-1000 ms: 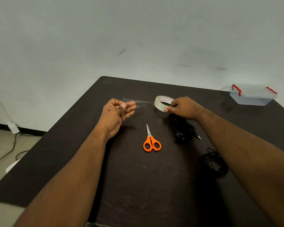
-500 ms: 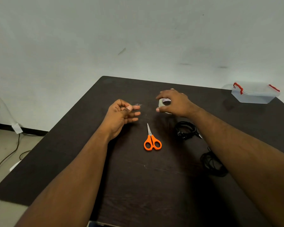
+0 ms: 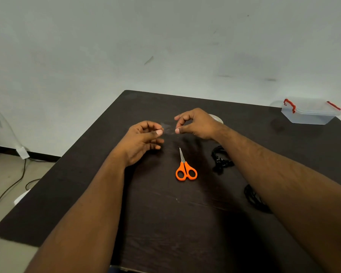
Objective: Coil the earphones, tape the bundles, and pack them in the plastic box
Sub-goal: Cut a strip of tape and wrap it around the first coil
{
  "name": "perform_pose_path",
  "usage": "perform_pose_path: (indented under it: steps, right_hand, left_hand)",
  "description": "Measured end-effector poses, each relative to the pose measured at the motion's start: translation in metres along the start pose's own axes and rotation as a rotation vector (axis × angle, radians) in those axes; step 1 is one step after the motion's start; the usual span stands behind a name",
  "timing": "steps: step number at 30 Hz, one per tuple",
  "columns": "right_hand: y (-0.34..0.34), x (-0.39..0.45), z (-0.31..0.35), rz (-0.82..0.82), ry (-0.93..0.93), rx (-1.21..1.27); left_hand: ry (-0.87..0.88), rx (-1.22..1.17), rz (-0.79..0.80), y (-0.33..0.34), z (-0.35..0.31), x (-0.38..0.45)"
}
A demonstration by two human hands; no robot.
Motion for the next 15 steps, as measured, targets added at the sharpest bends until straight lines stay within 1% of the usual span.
perform_pose_path:
  steps: [2,4,6,8,10,12,15]
  right_hand:
    - [-0.001,-0.001,0.001,0.016,-0.004,-0.003]
    - [-0.002,-0.002,0.002,0.037,-0.016,-0.024]
    - [-0.002,-0.004,0.004,0.054,-0.029,-0.050]
    - [-0.002,-0.005,0.005,0.066,-0.039,-0.074]
    - [-0.001,-0.005,0.005,0.087,-0.048,-0.099]
    - [0.001,-0.006,0.006,0.108,-0.058,-0.106]
    - [0.004,-0.009,0.011,0.123,-0.060,-0.118]
  left_hand:
    - [-0.051,-0.044,0.083,-0.013,-0.001,-0.002]
    - [-0.077,-0.039,0.109,-0.019,-0.002,-0.004]
    - [-0.062,0.075,0.075,-0.012,-0.006,-0.005]
    - [-0.011,0.251,0.019,-0.001,-0.010,-0.007]
    - [0.027,0.361,0.000,0.006,-0.011,-0.007]
    - [0.039,0.401,0.021,0.010,-0.012,-0.006]
    - [0.023,0.377,0.094,0.018,-0.008,-0.003]
Point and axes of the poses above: each hand's wrist, its own x-axis towards the middle knuckle, its own y-axis out of the palm, z = x × y, the point moved 3 cm from there along x, towards the middle knuckle, and after that the axes turned 14 degrees about x, right-handed, at the moved point
